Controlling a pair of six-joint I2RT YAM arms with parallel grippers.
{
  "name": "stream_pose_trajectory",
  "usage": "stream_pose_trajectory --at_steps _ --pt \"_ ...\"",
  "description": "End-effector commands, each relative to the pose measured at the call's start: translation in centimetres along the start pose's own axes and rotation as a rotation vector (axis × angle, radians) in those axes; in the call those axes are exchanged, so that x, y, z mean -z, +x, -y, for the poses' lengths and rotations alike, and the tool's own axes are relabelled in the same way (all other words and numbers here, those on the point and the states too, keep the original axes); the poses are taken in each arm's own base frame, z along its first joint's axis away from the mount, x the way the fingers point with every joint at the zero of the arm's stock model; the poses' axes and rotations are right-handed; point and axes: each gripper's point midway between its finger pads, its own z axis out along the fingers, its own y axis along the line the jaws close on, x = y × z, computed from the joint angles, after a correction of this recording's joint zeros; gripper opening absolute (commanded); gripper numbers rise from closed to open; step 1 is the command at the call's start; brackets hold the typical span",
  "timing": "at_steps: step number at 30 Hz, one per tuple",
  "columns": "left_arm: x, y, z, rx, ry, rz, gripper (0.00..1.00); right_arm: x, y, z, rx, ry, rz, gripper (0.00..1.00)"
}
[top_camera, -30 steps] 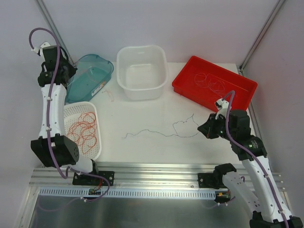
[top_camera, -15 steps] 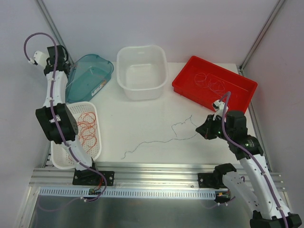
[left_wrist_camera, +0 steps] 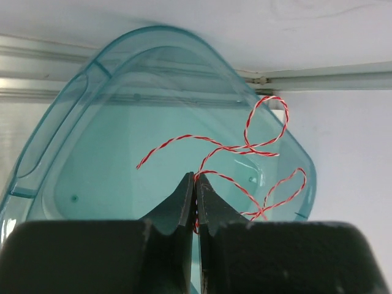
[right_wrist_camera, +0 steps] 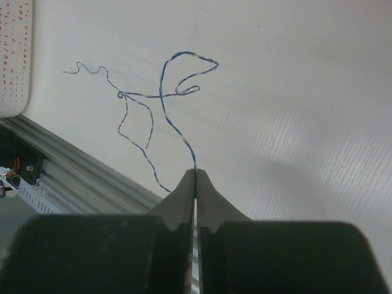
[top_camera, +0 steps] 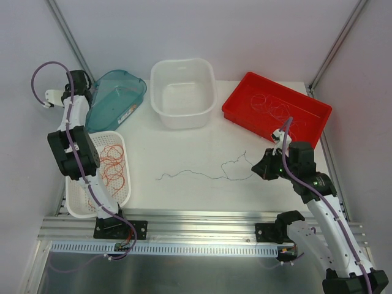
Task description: Untangle the cables
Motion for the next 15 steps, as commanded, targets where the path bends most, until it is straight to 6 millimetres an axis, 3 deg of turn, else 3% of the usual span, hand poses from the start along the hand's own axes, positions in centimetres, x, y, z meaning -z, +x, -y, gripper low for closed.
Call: stream_pose_trajectory --at_steps 1,8,11,15 --pt "-2.1 1.0 -2.1 0.07 -0.065 0.025 0.0 -0.1 -0.7 -0.4 0.032 -0.023 0.029 0.01" --pt "-4.5 3.3 -4.7 0.044 -0.136 -0.01 0.11 -0.1 -0.7 -0.3 0.035 -0.017 0.031 0.01" --pt "-4.6 3.6 -5.6 0.027 -0.152 -0.011 0.21 0.0 -0.8 -0.4 0.033 -0.021 0.032 0.01" --pt "-3.7 2.5 -5.1 0.022 -0.135 0.012 0.39 0.3 -0.9 -0.5 0.035 -0.023 0.04 0.01"
